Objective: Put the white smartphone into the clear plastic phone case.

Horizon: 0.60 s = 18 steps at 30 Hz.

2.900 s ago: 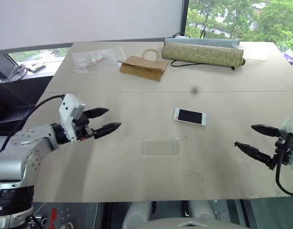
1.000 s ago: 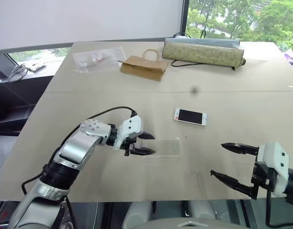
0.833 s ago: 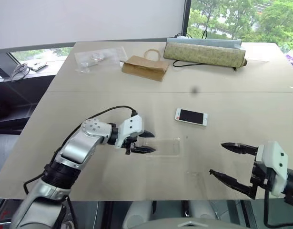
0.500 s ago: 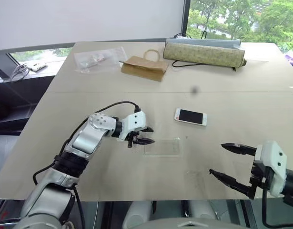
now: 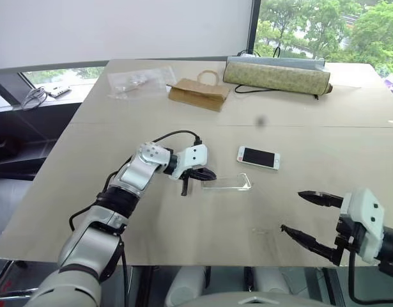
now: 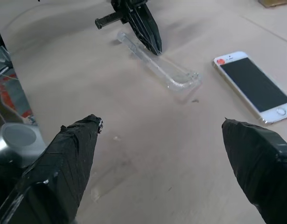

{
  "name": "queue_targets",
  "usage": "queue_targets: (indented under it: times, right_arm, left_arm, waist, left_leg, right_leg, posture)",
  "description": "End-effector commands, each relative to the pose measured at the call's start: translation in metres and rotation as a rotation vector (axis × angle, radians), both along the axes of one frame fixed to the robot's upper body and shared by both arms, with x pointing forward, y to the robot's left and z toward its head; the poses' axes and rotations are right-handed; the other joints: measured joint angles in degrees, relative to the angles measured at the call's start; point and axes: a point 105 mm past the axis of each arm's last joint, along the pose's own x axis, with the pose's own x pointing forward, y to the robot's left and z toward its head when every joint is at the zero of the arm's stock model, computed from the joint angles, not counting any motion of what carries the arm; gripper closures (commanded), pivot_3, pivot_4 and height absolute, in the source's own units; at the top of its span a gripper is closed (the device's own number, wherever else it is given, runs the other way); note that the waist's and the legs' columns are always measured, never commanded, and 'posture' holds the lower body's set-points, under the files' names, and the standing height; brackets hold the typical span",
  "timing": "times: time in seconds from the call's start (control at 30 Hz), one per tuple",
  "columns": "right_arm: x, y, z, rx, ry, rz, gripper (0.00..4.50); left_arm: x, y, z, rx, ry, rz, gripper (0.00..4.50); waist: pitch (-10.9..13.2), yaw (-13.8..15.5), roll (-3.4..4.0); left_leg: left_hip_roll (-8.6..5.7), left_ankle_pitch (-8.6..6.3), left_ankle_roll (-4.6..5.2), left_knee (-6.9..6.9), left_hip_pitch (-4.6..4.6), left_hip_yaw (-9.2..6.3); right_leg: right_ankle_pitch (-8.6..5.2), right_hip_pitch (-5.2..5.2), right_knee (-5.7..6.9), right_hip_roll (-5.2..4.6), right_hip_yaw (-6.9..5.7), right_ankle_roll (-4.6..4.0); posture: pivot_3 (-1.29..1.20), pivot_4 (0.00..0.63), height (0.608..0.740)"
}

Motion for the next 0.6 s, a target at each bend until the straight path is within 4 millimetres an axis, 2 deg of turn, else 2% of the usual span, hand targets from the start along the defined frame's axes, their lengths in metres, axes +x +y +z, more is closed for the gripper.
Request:
queue_targets:
  times: [0.03,0.3,0.4,0.6]
  right_arm:
    - [0.000,0.004,0.007,-0.005,-0.049,0.016,0.00]
    - [0.001,0.006,0.008,-0.010,-0.059,0.016,0.00]
    - [0.001,0.006,0.008,-0.013,-0.061,0.015,0.00]
    - [0.001,0.006,0.010,-0.021,-0.071,0.013,0.00]
  left_arm:
    - [0.006,0.005,0.002,0.048,-0.094,-0.050,4.47]
    - [0.017,-0.006,0.013,0.023,-0.252,-0.132,4.47]
    - [0.021,-0.010,0.017,-0.018,-0.254,-0.112,4.47]
    - [0.020,-0.008,0.008,0.010,-0.268,-0.129,4.47]
  waist:
    - [0.00,-0.01,0.00]
    - [0.01,0.02,-0.01]
    - [0.01,-0.03,-0.01]
    - [0.02,-0.10,-0.01]
  left_leg:
    - [0.00,0.00,0.00,-0.01,-0.01,0.00]
    - [-0.01,0.00,0.00,0.00,-0.25,-0.16]
    - [-0.02,0.00,-0.01,0.01,-0.35,-0.25]
    - [-0.04,-0.01,0.01,-0.01,-0.42,-0.27]
  right_leg:
    - [0.00,-0.01,0.00,0.00,0.00,0.00]
    - [0.01,-0.11,-0.18,0.00,-0.19,0.00]
    - [0.02,-0.14,-0.25,-0.01,-0.30,0.01]
    - [0.01,-0.18,-0.31,-0.01,-0.35,0.01]
  posture:
    - [0.00,0.150,0.740]
    - [0.00,0.150,0.740]
    - [0.00,0.150,0.740]
    - [0.00,0.150,0.740]
